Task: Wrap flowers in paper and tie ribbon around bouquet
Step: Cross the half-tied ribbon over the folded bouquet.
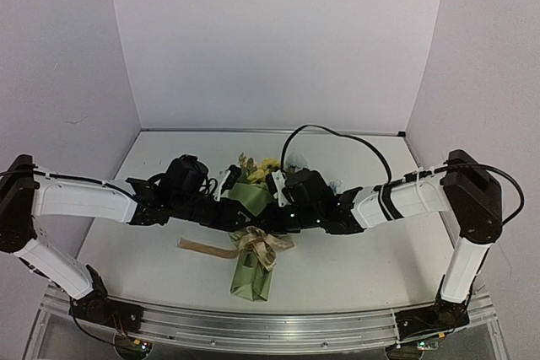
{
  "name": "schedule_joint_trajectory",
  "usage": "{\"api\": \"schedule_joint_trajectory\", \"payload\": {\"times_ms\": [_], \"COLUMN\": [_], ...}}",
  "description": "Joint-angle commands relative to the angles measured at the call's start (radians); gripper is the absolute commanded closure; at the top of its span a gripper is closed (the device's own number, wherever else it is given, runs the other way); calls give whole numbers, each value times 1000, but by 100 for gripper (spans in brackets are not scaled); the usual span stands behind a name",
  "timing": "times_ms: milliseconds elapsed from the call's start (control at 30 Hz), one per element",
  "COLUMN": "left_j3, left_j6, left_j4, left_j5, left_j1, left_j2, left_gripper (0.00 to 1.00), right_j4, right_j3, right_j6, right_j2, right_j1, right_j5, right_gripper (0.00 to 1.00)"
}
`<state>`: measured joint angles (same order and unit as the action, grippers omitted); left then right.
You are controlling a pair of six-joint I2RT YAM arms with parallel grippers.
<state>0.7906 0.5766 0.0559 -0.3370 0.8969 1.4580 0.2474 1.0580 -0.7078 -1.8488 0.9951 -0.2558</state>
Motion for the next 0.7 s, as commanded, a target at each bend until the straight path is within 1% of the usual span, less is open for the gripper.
{"api": "schedule_joint_trajectory", "payload": {"times_ms": [0,100,200,500,667], "left_j3": [5,18,25,62,74], "left_j6": [-4,-15,-30,-46,-44], "left_j4": [8,4,2,7,16], "left_j5": [22,9,4,-17,-19], "left_j1": [-17,-22,-22,-23,-24], "left_j2": [-9,23,52,125,138], "left_gripper": [58,63,66,65,68], "right_j4": [44,44,44,44,44], "right_j3": [6,6,6,8,7], "right_j6": [1,0,-1,-1,0], "right_j2": [37,37,37,37,38], "right_j1": [9,9,9,10,10], "right_j5": [11,12,10,3,2], "right_gripper": [100,100,100,100,100]}}
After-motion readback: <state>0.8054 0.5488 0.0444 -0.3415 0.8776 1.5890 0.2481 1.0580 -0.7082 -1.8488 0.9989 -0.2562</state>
